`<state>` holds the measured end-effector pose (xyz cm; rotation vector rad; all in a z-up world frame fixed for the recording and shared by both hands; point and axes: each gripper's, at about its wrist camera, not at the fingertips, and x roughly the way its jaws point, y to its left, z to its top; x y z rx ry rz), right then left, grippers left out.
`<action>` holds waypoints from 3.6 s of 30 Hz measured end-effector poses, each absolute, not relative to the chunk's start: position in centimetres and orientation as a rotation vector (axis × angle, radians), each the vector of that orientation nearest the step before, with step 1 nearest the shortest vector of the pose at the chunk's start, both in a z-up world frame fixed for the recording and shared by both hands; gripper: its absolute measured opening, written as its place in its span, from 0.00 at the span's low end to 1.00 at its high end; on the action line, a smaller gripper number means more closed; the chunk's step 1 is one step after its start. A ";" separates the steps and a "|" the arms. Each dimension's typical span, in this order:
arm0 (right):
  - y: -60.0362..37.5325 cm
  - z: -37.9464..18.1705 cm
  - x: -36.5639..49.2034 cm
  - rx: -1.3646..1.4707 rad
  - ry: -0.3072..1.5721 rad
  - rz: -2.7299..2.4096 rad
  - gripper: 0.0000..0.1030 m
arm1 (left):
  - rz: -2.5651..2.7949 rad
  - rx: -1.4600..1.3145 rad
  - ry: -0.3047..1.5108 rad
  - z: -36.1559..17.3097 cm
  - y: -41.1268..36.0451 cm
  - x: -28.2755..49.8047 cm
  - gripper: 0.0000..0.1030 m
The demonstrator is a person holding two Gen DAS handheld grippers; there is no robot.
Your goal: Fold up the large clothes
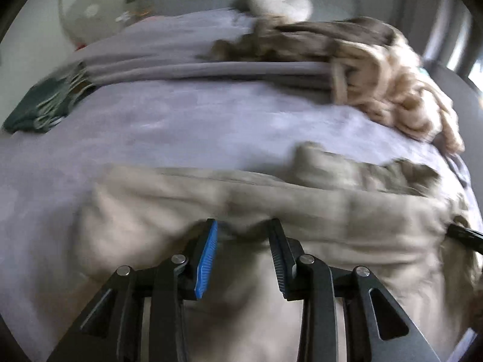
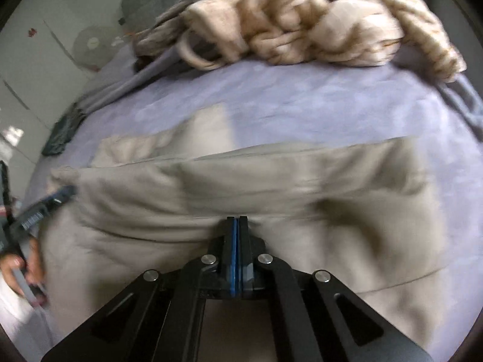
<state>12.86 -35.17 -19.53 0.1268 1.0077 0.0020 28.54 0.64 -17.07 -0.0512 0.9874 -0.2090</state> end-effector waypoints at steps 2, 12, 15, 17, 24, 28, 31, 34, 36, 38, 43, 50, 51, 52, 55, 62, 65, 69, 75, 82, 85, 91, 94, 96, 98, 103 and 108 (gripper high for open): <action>-37.8 -19.5 12.6 0.134 1.009 -0.075 0.00 | -0.172 -0.077 1.018 -18.2 2.6 29.6 0.36; -46.2 -24.1 15.2 0.398 1.037 -0.221 0.00 | -0.107 -0.067 1.067 -23.1 3.3 33.8 0.36; -46.3 -24.6 15.8 0.397 1.034 -0.225 0.00 | -0.092 -0.057 1.070 -23.5 3.0 34.4 0.36; -45.8 -24.2 15.7 0.380 1.039 -0.233 0.00 | -0.084 -0.044 1.072 -23.0 2.8 34.3 0.36; -45.1 -21.1 13.0 0.404 1.019 -0.238 0.04 | -0.072 -0.024 1.058 -18.9 5.1 30.8 0.42; -44.9 -19.7 10.0 0.453 1.001 -0.234 0.04 | -0.026 -0.037 1.033 -17.1 7.4 27.6 0.72; -44.6 -18.8 7.6 0.498 0.985 -0.235 0.04 | -0.031 -0.088 1.067 -16.6 8.7 24.9 0.72; -44.0 -18.1 5.1 0.539 0.971 -0.226 0.05 | -0.028 -0.119 1.093 -16.5 9.1 22.3 0.72; -43.5 -17.8 3.7 0.564 0.969 -0.214 0.06 | -0.033 -0.155 1.114 -16.4 9.4 20.3 0.72; -42.8 -17.7 1.8 0.589 0.974 -0.200 0.06 | -0.039 -0.186 1.130 -16.3 9.5 18.6 0.72; -41.2 -17.9 -2.2 0.635 0.991 -0.175 0.09 | -0.059 -0.230 1.180 -16.3 9.6 15.0 0.78; -39.7 -18.1 -7.3 0.697 0.992 -0.171 0.36 | -0.077 -0.242 1.172 -15.7 9.7 11.5 1.00; -39.7 -18.2 -7.8 0.705 0.994 -0.174 0.36 | -0.081 -0.258 1.184 -15.9 9.9 11.3 1.00; -39.7 -18.3 -8.1 0.714 0.996 -0.175 0.36 | -0.082 -0.282 1.206 -16.2 10.3 11.0 1.00; -39.7 -18.9 -9.2 0.741 1.009 -0.188 0.40 | -0.058 -0.364 1.246 -17.2 11.7 10.5 1.00; -40.2 -21.2 -10.2 0.871 0.986 -0.186 0.76 | -0.141 -0.608 1.306 -19.9 14.0 9.4 1.00; -40.6 -22.6 -10.0 0.985 0.946 -0.152 0.83 | -0.195 -0.746 1.313 -21.4 14.6 8.9 1.00; -41.2 -24.5 -9.1 1.176 0.880 -0.101 0.94 | -0.221 -0.849 1.300 -23.0 14.3 9.4 1.00; -40.4 -25.4 -6.2 1.232 0.861 -0.036 1.00 | -0.241 -0.829 1.266 -23.2 12.4 12.6 1.00; -40.0 -27.2 -3.6 1.281 0.863 -0.007 1.00 | -0.186 -0.844 1.267 -24.5 11.3 15.0 1.00; -40.1 -27.3 -3.3 1.289 0.864 -0.010 1.00 | -0.120 -0.847 1.228 -24.1 11.6 15.0 0.81; -40.4 -26.9 -3.7 1.287 0.888 -0.013 0.91 | -0.159 -0.728 1.170 -21.8 11.7 14.9 0.28; -40.7 -27.2 -4.0 1.284 0.922 -0.037 0.58 | -0.192 -0.581 1.145 -20.1 10.7 14.8 0.24; -40.7 -26.9 -4.2 1.276 0.915 -0.037 0.40 | -0.221 -0.462 1.129 -19.0 9.8 14.5 0.24; -40.5 -26.1 -4.4 1.245 0.906 -0.043 0.31 | -0.247 -0.405 1.121 -18.3 9.4 14.3 0.22; -39.9 -24.1 -5.8 1.197 0.890 -0.024 0.23 | -0.303 -0.354 1.090 -16.3 10.1 13.7 0.20; -38.5 -22.7 -8.5 1.151 0.892 -0.040 0.23 | -0.358 -0.303 1.071 -14.8 10.8 12.3 0.20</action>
